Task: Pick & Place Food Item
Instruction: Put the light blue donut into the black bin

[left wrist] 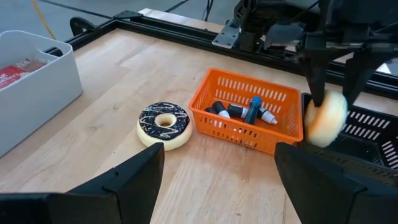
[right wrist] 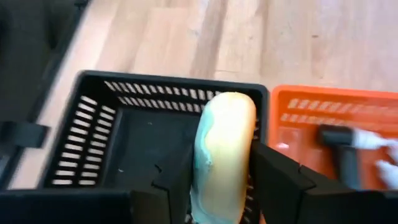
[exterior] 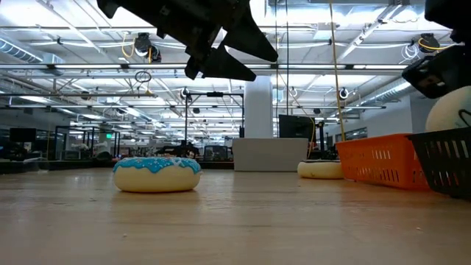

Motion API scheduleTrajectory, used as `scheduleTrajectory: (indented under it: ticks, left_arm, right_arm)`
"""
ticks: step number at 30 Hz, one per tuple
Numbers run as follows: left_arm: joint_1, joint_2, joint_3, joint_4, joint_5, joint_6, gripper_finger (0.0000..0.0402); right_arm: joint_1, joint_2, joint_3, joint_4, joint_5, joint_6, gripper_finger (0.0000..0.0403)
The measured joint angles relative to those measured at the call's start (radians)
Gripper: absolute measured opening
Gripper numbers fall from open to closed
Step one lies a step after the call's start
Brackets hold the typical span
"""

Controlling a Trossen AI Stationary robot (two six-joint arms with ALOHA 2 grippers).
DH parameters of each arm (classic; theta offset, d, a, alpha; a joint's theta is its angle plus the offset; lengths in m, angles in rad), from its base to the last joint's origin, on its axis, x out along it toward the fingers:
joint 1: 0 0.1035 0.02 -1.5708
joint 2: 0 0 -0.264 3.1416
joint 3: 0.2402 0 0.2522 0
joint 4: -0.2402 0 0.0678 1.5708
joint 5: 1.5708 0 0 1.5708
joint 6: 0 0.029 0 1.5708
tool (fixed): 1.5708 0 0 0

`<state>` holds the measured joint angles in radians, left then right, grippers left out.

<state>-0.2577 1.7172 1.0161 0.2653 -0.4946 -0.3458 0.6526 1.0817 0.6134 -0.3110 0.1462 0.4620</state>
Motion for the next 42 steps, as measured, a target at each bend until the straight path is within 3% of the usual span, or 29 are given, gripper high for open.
scheduleTrajectory:
  ticks: [6,13,17,30,42]
  left_arm:
    - [0.0,0.0,0.0,0.0,0.003,0.0,0.0308]
    - [0.0,0.0,0.0,0.0,0.01,0.0,0.0308]
    - [0.0,0.0,0.0,0.0,0.011,0.0,0.0308]
    - [0.0,0.0,0.0,0.0,0.024,0.0,0.0308]
    - [0.0,0.0,0.0,0.0,0.024,0.0,0.0308]
  right_arm:
    - [-0.013,0.0,0.025,-0.079,0.035,0.029,0.0143]
    - [-0.012,0.0,0.025,-0.084,-0.069,0.056,0.0142]
    - [-0.012,0.0,0.025,-0.083,-0.064,0.038,0.0141]
    - [-0.012,-0.004,0.025,-0.082,0.014,-0.016,0.0141]
    - [-0.017,-0.008,0.025,-0.058,0.164,-0.117,0.0141]
